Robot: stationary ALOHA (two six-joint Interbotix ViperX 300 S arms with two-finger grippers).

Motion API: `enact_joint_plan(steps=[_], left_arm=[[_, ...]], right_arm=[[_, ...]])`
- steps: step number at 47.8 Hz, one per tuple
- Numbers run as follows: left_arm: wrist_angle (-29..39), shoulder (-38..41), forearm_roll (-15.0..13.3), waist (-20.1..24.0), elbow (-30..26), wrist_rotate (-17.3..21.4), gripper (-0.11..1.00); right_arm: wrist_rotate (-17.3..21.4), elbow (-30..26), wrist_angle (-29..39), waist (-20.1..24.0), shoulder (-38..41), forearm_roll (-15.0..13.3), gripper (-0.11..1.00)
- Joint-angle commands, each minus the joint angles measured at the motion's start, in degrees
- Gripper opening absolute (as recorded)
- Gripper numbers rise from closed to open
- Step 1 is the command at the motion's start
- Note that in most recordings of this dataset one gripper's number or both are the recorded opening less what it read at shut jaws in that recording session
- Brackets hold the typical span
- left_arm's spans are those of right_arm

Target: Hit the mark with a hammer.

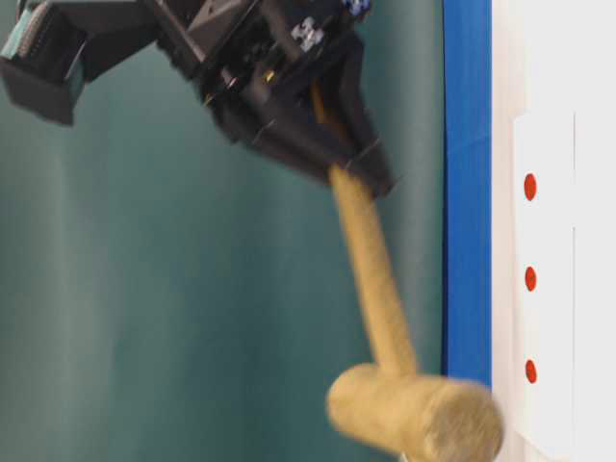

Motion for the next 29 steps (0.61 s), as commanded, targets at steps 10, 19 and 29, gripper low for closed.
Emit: enact_joint_plan(steps=[10,19,29], left_arm=[[5.8,-8.6,0.4,0.1,2.3,1.7,0.87],[6.1,-10.2,0.7,0.1,2.9,3.1,0.87],[5.5,-10.1,1.8,2.2,2.9,19.3,0.86]], right_arm=[[3.1,2.4,-0.3,0.2,-5.4,0.2,0.08],[3.5,2.3,-0.4,0.2,-5.4,0.2,0.08],[6.9,2.2,-1.6,3.3,-5.0,2.8,0.08]])
